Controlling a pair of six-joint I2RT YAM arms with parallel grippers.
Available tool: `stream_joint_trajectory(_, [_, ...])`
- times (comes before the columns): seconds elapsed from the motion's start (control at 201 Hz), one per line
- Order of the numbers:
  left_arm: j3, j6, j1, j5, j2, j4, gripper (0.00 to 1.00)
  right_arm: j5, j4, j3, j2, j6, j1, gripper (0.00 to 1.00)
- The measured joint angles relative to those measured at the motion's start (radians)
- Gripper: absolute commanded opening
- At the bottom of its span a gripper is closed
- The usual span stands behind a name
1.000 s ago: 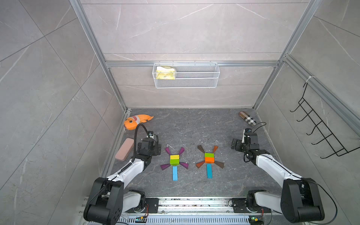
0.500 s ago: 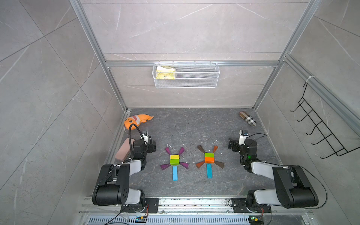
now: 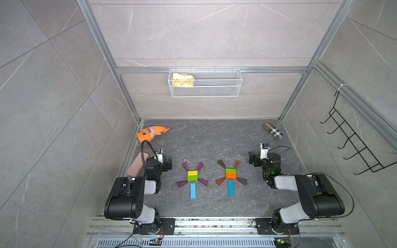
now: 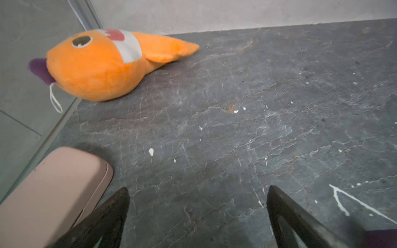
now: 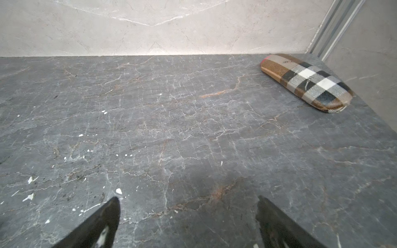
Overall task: Assemble a small pinwheel with building blocks
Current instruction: Reset both arms
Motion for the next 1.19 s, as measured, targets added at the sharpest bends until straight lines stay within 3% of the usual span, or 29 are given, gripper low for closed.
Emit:
stream_joint_trajectory(0.214, [0.089,-0.048,0.058,0.001,0.014,-0.076,1.0,0.011,0.011,-0.001,0.001,-0.01,0.011,1.0])
stream_joint_trajectory(0.483, [0.093,-0.068,0.066,0.001,0.014,-0.102,1.0,0.006,0.083,-0.047,-0.007,-0.014,0.011,1.0])
stream_joint_trajectory(0.657, [0.093,-0.082,0.066,-0.026,0.014,-0.106,1.0,0.118,0.181,-0.167,-0.07,0.018,0.012,1.0])
stream_joint_trajectory(1.03, [0.093,-0.085,0.066,-0.023,0.015,-0.11,1.0,-0.035,0.11,-0.028,0.008,-0.037,0.016,1.0])
stream_joint_trajectory(1.11, [0.092,-0.093,0.066,-0.046,0.015,-0.106,1.0,-0.032,0.108,-0.029,0.008,-0.036,0.016,0.99])
stream_joint_trajectory(1.195, [0.072,-0.114,0.066,-0.098,0.014,-0.08,1.0,0.053,0.191,-0.088,0.003,0.004,0.012,1.0])
